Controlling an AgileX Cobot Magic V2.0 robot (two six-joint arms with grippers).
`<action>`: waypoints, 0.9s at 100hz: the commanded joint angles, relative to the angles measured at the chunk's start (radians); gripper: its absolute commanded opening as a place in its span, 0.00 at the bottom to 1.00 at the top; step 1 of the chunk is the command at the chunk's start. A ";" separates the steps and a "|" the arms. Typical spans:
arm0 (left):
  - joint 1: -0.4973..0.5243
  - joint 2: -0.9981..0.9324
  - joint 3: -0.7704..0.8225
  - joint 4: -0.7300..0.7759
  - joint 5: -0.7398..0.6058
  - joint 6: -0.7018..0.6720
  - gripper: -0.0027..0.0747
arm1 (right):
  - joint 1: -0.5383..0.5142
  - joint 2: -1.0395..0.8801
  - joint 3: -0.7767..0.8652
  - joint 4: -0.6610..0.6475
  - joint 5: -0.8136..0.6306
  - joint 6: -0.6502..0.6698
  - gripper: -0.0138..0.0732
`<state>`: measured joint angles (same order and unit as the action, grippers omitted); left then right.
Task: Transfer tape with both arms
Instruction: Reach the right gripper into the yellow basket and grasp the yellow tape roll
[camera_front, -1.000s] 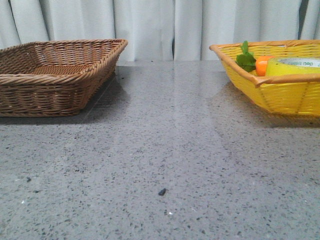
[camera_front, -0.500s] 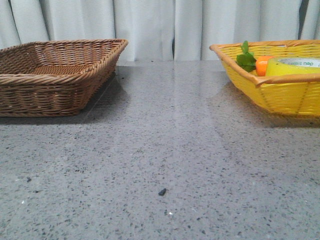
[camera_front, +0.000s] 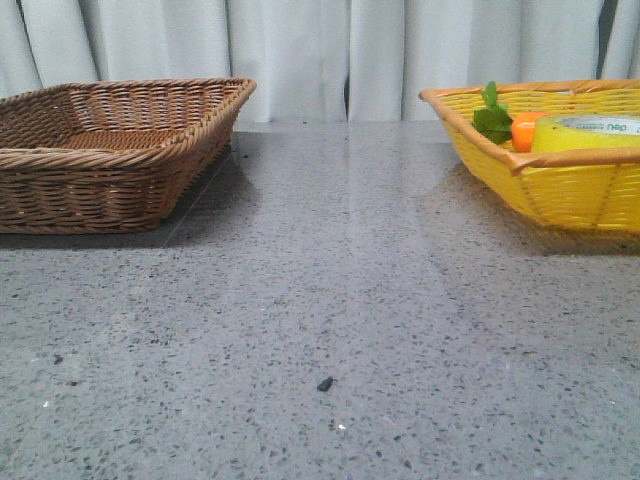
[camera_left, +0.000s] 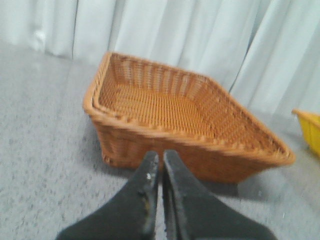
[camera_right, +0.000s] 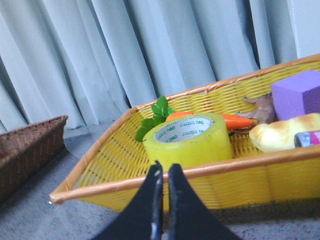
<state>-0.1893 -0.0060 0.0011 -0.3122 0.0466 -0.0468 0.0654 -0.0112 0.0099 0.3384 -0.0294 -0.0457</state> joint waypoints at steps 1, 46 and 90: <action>0.005 -0.029 0.011 -0.070 -0.123 -0.009 0.01 | 0.000 -0.018 0.021 0.073 -0.092 -0.007 0.08; 0.003 0.225 -0.331 -0.031 0.127 0.064 0.13 | 0.000 0.206 -0.404 -0.058 0.200 -0.007 0.14; -0.001 0.580 -0.551 -0.029 0.160 0.160 0.55 | 0.002 0.995 -1.132 -0.092 0.790 -0.059 0.66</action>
<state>-0.1893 0.5486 -0.5126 -0.3368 0.2665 0.0987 0.0654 0.8642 -0.9712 0.2562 0.7037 -0.0840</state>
